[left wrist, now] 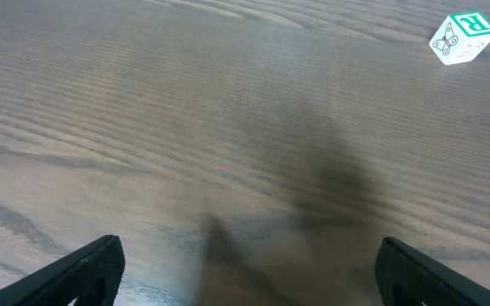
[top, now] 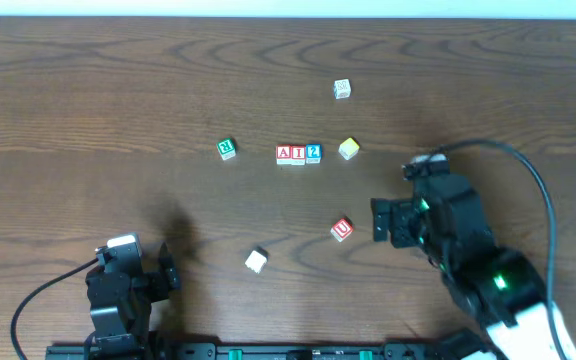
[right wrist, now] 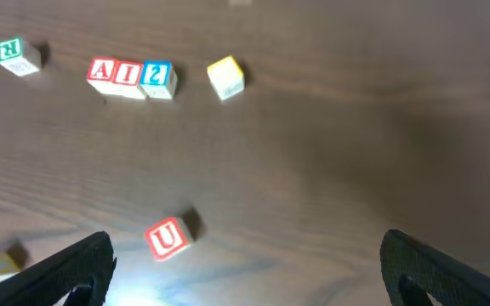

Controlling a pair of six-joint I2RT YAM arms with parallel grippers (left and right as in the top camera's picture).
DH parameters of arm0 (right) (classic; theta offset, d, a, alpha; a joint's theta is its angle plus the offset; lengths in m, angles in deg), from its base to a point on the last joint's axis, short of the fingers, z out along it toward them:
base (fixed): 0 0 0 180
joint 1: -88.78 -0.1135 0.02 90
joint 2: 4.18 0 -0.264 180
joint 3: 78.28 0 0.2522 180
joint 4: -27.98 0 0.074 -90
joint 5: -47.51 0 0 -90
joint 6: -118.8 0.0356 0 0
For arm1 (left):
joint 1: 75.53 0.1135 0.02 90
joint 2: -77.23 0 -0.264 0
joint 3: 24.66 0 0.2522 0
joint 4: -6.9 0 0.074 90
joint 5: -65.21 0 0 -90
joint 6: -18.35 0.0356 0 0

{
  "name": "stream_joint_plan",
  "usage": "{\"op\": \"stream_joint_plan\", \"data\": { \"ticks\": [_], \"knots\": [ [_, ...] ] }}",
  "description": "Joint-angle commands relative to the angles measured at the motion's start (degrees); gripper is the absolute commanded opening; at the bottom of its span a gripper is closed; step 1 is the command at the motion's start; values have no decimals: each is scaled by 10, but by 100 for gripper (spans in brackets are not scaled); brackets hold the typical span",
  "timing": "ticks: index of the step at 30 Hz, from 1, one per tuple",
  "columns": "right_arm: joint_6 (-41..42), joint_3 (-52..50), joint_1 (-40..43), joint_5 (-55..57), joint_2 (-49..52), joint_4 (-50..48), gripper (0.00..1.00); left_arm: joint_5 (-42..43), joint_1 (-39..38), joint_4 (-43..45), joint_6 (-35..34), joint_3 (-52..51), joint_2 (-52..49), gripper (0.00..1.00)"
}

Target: Spell out Ai2

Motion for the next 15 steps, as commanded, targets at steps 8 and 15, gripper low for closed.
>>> {"op": "stream_joint_plan", "data": {
  "ticks": [8, 15],
  "knots": [
    [-87, -213, 75, 0, -292, -54, 99, 3, 3, -3, 4, -7, 4, 95],
    [-87, -289, 106, -14, -417, -54, 99, 3, 3, -3, 4, -7, 4, 95]
  ]
}}
